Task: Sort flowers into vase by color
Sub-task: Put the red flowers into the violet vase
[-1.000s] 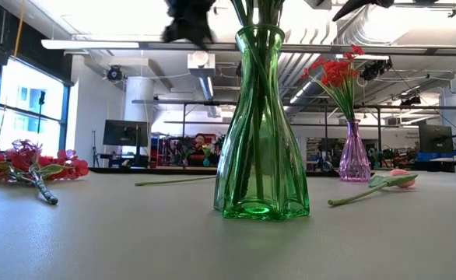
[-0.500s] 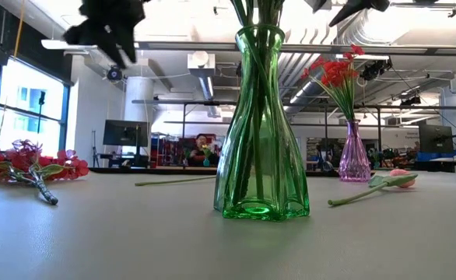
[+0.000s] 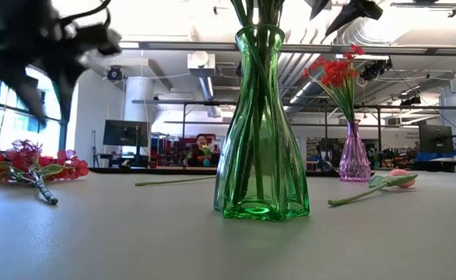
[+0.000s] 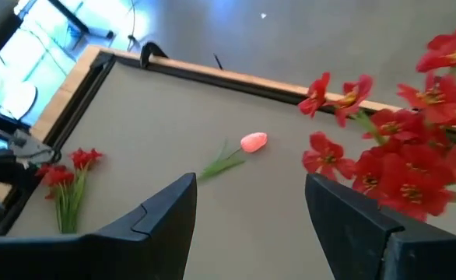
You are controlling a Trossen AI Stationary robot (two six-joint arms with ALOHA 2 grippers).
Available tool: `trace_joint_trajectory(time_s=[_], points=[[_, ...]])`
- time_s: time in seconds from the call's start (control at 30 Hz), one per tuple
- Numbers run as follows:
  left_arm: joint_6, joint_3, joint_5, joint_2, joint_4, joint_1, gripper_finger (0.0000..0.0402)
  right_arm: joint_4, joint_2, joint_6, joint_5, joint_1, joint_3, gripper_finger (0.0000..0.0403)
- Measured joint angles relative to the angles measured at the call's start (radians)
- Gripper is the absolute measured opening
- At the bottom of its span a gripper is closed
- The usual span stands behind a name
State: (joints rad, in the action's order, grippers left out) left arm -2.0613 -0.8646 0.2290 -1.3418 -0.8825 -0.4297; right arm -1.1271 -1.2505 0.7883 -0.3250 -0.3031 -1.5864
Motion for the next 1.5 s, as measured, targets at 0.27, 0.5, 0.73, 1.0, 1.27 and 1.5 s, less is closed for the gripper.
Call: trace_joint_trajectory(time_s=[0.27, 0.5, 0.73, 1.0, 1.27, 1.5], points=[[-0.223, 0.025, -0.101, -0.119, 0.004, -0.059, 0.0104, -0.003, -0.053, -0.004, 0.072, 0.0, 0.0, 0.0229], [-0.227, 0.024, -0.082, -0.135, 0.013, -0.042, 0.011, -0.006, -0.08, -0.004, 0.122, 0.0, 0.0, 0.0229], [-0.215, 0.054, -0.047, -0.135, 0.036, -0.01, 0.0177, -0.006, -0.079, -0.009, 0.127, 0.001, 0.0, 0.0229], [-0.202, 0.15, -0.089, -0.135, 0.185, 0.008, 0.0244, -0.01, -0.078, -0.052, 0.127, -0.002, 0.0, 0.0229], [-0.088, 0.181, -0.117, -0.13, 0.24, 0.041, 0.0217, -0.01, -0.078, -0.08, 0.126, -0.036, 0.0, 0.0229], [-0.053, 0.183, -0.107, -0.13, 0.25, 0.044, 0.013, -0.007, -0.078, -0.09, 0.126, -0.051, 0.0, 0.0229]])
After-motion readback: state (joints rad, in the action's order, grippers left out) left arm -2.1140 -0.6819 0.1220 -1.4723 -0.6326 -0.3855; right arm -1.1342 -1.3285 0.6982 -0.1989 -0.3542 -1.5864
